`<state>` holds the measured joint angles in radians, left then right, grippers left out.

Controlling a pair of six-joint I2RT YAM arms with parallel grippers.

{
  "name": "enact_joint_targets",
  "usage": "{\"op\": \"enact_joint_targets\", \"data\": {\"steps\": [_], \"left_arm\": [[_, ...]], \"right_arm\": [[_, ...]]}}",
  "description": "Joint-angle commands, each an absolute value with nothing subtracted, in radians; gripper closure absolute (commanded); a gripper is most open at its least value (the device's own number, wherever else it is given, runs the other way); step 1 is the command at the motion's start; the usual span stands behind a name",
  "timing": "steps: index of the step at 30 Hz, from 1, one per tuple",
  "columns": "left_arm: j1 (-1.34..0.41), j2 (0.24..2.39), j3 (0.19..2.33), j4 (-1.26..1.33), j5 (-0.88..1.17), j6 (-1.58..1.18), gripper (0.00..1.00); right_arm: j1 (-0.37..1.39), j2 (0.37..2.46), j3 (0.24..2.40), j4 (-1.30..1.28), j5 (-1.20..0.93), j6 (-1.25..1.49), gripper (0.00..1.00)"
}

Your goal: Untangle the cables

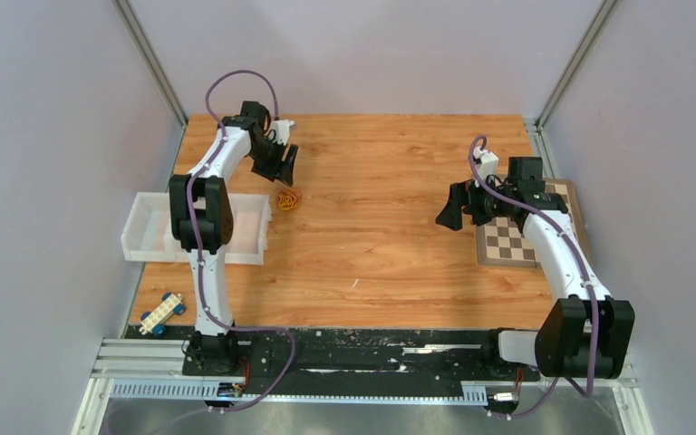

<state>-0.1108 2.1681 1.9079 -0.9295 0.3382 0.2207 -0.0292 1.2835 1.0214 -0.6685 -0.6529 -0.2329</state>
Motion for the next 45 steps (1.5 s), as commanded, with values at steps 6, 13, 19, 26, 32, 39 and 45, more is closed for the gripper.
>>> {"op": "enact_joint_targets", "data": {"steps": [6,13,19,26,32,39,45], "left_arm": [[-0.115,2.265,1.929,-0.925,0.365,0.18,0.42],[-0.161,2.295,1.908,-0.963,0.419,0.18,0.53],[-0.219,2.208,1.92,-0.949,0.587,0.092,0.99],[-0.298,1.954,1.77,-0.69,0.767,-0.138,1.0],[-0.383,1.748,1.498,-0.252,0.851,-0.456,1.0],[-0.477,1.733,1.453,-0.087,0.942,-0.615,1.0],[-0.489,1.711,1.386,0.032,1.009,-0.701,1.0]], "right_arm": [[-0.029,1.295,1.123,-0.653,-0.689,-0.264,0.0],[-0.029,1.316,1.143,-0.65,-0.7,-0.252,0.0],[-0.029,1.355,1.182,-0.65,-0.749,-0.22,0.0],[-0.01,1.413,1.217,-0.6,-0.884,-0.095,0.01],[0.121,1.478,1.287,-0.538,-0.92,-0.005,0.02],[0.274,1.519,1.287,-0.516,-0.919,-0.036,0.04],[0.336,1.517,1.256,-0.484,-0.941,-0.074,0.57]]}}
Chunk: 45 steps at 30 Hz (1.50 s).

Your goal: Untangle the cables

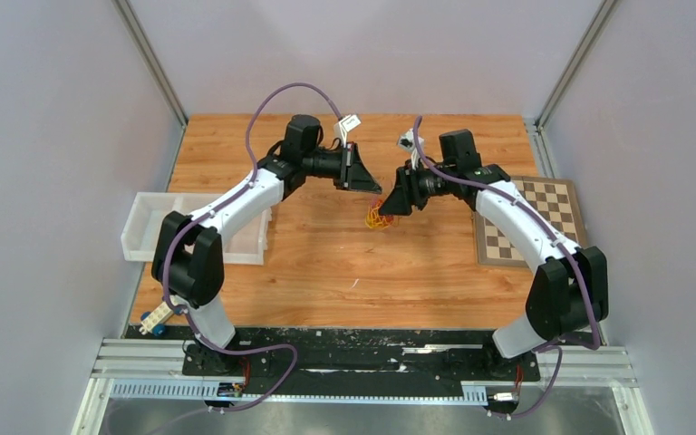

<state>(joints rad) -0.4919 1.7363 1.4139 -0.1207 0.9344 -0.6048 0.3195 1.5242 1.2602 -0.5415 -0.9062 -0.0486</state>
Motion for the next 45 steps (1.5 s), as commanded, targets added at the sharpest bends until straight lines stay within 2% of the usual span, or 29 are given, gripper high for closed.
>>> {"op": "enact_joint_targets", "data": {"steps": [1,2,3,4,8,13,16,17,18,19,20,21,22,28,31,33,36,37,38,39,41,45], "left_arm": [[-0.487,1.696,1.378,0.038,1.01,-0.7,1.0],[-0.485,1.687,1.363,0.041,1.01,-0.699,1.0],[-0.482,1.67,1.355,0.048,1.011,-0.7,1.0],[-0.473,1.65,1.337,0.049,1.011,-0.701,1.0],[-0.406,1.595,1.318,-0.041,0.956,-0.63,1.0],[-0.227,1.544,1.327,-0.201,0.73,-0.509,1.0],[-0.206,1.534,1.328,-0.254,0.756,-0.446,0.99],[-0.218,1.529,1.322,-0.26,0.778,-0.436,0.86],[-0.226,1.524,1.316,-0.259,0.821,-0.426,0.64],[-0.246,1.512,1.295,-0.25,0.842,-0.426,0.49],[-0.257,1.504,1.284,-0.227,0.876,-0.424,0.21],[-0.285,1.484,1.261,-0.213,0.884,-0.422,0.1],[-0.302,1.474,1.25,-0.186,0.886,-0.414,0.03],[-0.469,1.479,1.248,-0.185,0.839,-0.354,0.0],[-0.51,1.52,1.256,-0.155,0.84,-0.381,0.04],[-0.534,1.538,1.259,-0.125,0.876,-0.411,0.12],[-0.566,1.547,1.253,-0.108,0.917,-0.431,0.35],[-0.568,1.541,1.245,-0.098,0.923,-0.438,0.52],[-0.567,1.529,1.231,-0.096,0.921,-0.437,0.61],[-0.565,1.521,1.225,-0.113,0.911,-0.417,0.79],[-0.546,1.497,1.211,-0.145,0.899,-0.391,0.97],[-0.435,1.451,1.163,-0.194,0.903,-0.381,1.0]], "right_arm": [[0.335,1.515,1.251,-0.485,-0.926,-0.081,0.68],[0.333,1.509,1.244,-0.486,-0.911,-0.093,0.79],[0.329,1.501,1.234,-0.485,-0.896,-0.103,0.95],[0.327,1.491,1.219,-0.485,-0.884,-0.109,1.0],[0.292,1.439,1.162,-0.49,-0.882,-0.127,1.0],[0.201,1.355,1.073,-0.508,-0.891,-0.17,1.0],[0.173,1.339,1.064,-0.508,-0.949,-0.161,1.0],[0.173,1.339,1.073,-0.506,-0.98,-0.152,1.0],[0.173,1.342,1.084,-0.504,-1.018,-0.143,1.0],[0.173,1.348,1.098,-0.5,-1.057,-0.131,1.0],[0.172,1.356,1.115,-0.496,-1.09,-0.118,1.0],[0.174,1.363,1.13,-0.495,-1.118,-0.109,1.0],[0.174,1.368,1.145,-0.493,-1.137,-0.101,1.0],[0.198,1.378,1.193,-0.471,-1.231,-0.039,1.0],[0.23,1.372,1.201,-0.465,-1.235,-0.026,1.0],[0.239,1.371,1.197,-0.462,-1.231,-0.019,1.0],[0.236,1.367,1.19,-0.462,-1.204,-0.025,1.0],[0.233,1.364,1.186,-0.463,-1.198,-0.03,1.0],[0.223,1.36,1.182,-0.462,-1.194,-0.03,1.0],[0.216,1.357,1.179,-0.464,-1.191,-0.031,1.0],[0.178,1.347,1.17,-0.467,-1.171,-0.033,1.0],[0.061,1.311,1.146,-0.501,-1.045,-0.101,1.0]]}}
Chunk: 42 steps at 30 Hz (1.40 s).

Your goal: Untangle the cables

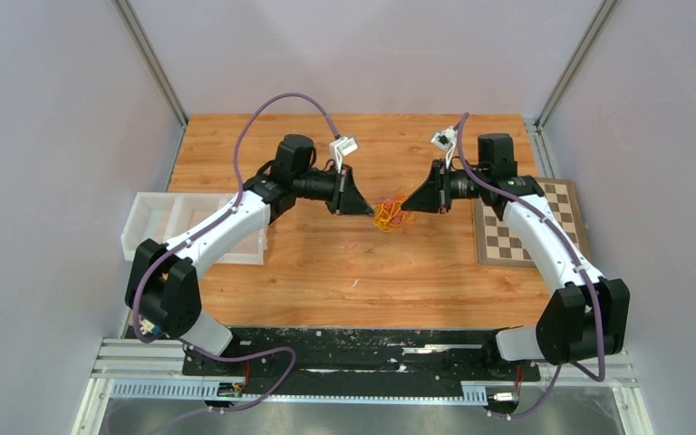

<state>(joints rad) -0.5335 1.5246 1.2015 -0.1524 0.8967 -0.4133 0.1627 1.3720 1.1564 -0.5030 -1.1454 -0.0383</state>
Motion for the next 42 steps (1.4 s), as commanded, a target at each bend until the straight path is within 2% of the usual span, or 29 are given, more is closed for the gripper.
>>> {"op": "enact_joint_targets", "data": {"steps": [1,7,13,21,29,35,38,42], "left_arm": [[-0.388,1.439,1.159,-0.207,0.903,-0.365,1.0],[-0.181,1.381,1.126,-0.318,0.876,-0.279,1.0],[-0.025,1.376,1.134,-0.381,0.833,-0.22,1.0],[0.068,1.379,1.182,-0.374,0.761,-0.214,1.0],[0.285,1.438,1.324,-0.355,0.766,-0.259,1.0],[0.323,1.46,1.407,-0.319,0.758,-0.297,1.0],[0.341,1.475,1.456,-0.311,0.679,-0.322,1.0],[0.431,1.527,1.546,-0.308,0.634,-0.384,1.0]], "right_arm": [[0.025,1.308,1.148,-0.527,-0.999,-0.132,1.0],[-0.223,1.351,1.207,-0.68,-0.931,-0.279,1.0],[-0.358,1.403,1.274,-0.719,-0.883,-0.351,1.0],[-0.451,1.467,1.363,-0.73,-0.823,-0.36,1.0],[-0.636,1.559,1.469,-0.738,-0.829,-0.4,1.0],[-0.656,1.589,1.525,-0.737,-0.844,-0.378,1.0],[-0.672,1.612,1.561,-0.736,-0.806,-0.369,1.0],[-0.732,1.646,1.607,-0.738,-0.799,-0.378,1.0]]}}
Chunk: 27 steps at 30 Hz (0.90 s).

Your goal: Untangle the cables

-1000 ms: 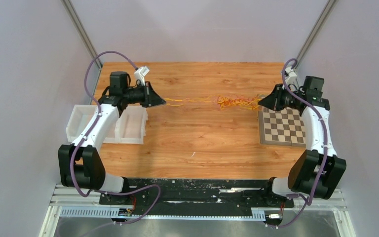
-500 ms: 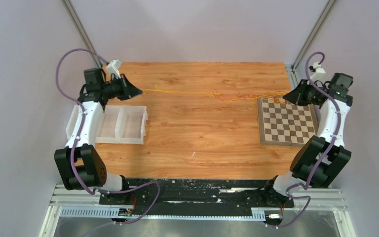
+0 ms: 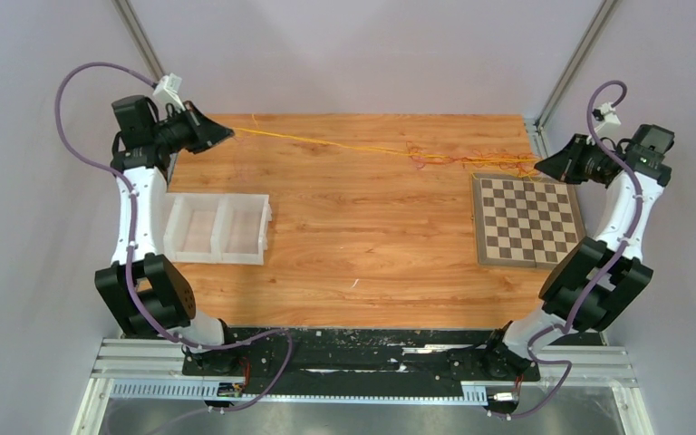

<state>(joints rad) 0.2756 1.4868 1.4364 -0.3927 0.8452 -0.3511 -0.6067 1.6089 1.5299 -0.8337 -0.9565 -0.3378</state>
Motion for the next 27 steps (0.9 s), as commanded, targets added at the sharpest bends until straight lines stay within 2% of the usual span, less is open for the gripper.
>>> {"op": "enact_joint_targets", "data": {"steps": [1,10,15,23,26,27], "left_arm": [[0.461,1.549,1.577,-0.309,0.634,-0.396,1.0],[0.506,1.597,1.673,-0.28,0.676,-0.425,1.0],[0.432,1.599,1.691,-0.254,0.769,-0.437,1.0],[0.143,1.613,1.709,-0.411,0.776,-0.254,1.0],[0.064,1.66,1.687,-0.461,0.729,-0.194,1.0],[0.057,1.678,1.69,-0.487,0.701,-0.186,0.96]], "right_arm": [[-0.745,1.652,1.615,-0.738,-0.794,-0.383,1.0],[-0.752,1.678,1.639,-0.737,-0.817,-0.372,1.0],[-0.671,1.654,1.647,-0.75,-0.888,-0.335,1.0],[-0.322,1.575,1.567,-0.777,-1.051,-0.264,1.0],[-0.174,1.575,1.486,-0.764,-1.012,-0.259,1.0],[-0.133,1.584,1.445,-0.765,-0.982,-0.277,1.0]]}}
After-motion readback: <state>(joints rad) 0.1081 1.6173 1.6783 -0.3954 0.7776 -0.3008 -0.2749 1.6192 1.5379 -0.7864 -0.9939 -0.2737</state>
